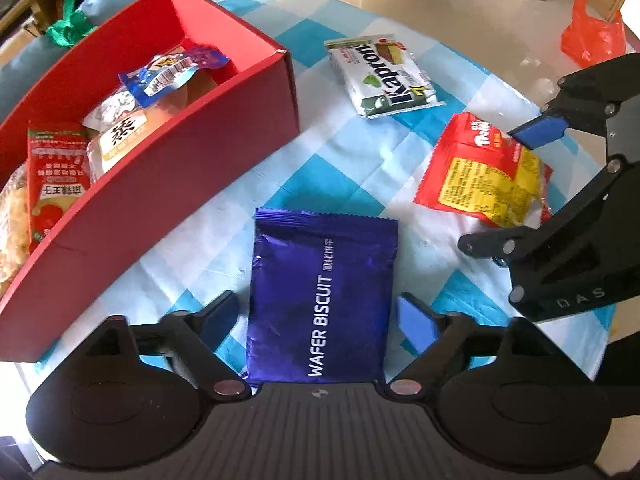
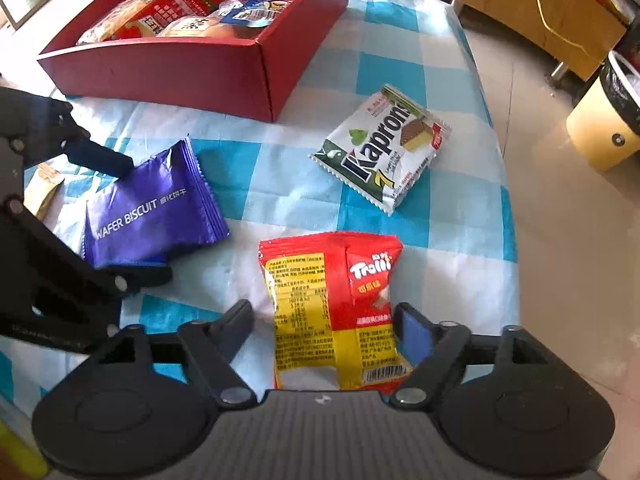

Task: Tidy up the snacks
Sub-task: 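Grasp the Trolli bag with the right tool while the left tool grasps the purple wafer pack, then lift both packs and carry them over the red box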

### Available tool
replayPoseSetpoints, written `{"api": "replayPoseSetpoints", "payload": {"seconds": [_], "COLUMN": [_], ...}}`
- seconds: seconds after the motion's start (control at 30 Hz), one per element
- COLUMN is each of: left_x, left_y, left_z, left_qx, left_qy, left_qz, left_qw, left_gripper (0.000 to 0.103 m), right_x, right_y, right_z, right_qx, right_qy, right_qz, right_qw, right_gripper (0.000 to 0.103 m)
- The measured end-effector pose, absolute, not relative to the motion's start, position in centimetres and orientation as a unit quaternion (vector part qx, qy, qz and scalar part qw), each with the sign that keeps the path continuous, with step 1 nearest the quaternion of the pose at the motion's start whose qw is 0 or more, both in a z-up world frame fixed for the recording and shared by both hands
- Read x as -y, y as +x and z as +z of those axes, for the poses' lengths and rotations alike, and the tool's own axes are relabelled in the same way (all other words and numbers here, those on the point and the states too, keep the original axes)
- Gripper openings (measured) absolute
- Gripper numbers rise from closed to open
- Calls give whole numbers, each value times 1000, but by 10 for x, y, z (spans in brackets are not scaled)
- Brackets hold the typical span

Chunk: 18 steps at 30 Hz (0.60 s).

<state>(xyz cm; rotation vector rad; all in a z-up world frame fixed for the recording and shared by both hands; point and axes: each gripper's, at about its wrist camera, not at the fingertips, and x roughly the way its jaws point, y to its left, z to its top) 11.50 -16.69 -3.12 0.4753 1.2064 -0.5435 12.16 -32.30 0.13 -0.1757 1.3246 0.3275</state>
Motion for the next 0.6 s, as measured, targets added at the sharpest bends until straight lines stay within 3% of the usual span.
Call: {"api": "replayPoseSetpoints", "payload": {"seconds": [0.27,0.37,0.43,0.47,0.53,0.6], "left_x": [151,148,147,147,145,142], "left_y": [117,119,117,117,115,113], "left_z": [-41,-42,-43,-43,-39,-33], "left_qx": [-556,-557,-552,-551,-547,-541], "left_qy": [202,193,195,192,191,188], "left_qz": [-242,-242,-243,-243,-237,-232], "left_qw": [769,771,773,775,780,786], "left_gripper": [103,103,102,101,86,76], "right_x": [332,333,331,328,322,321], "right_y": [129,129,128,126,120,116], "right_z": [-5,-4,-4,-3,-1,3], "right_qx": [-609,-604,-609,-607,-606,-607], "right_qy": [-43,-24,-41,-55,-71,-70], "right_qz": [176,160,159,152,144,144], "right_qw": [772,780,776,778,779,778], "right_gripper": [99,99,96,89,84,68]}}
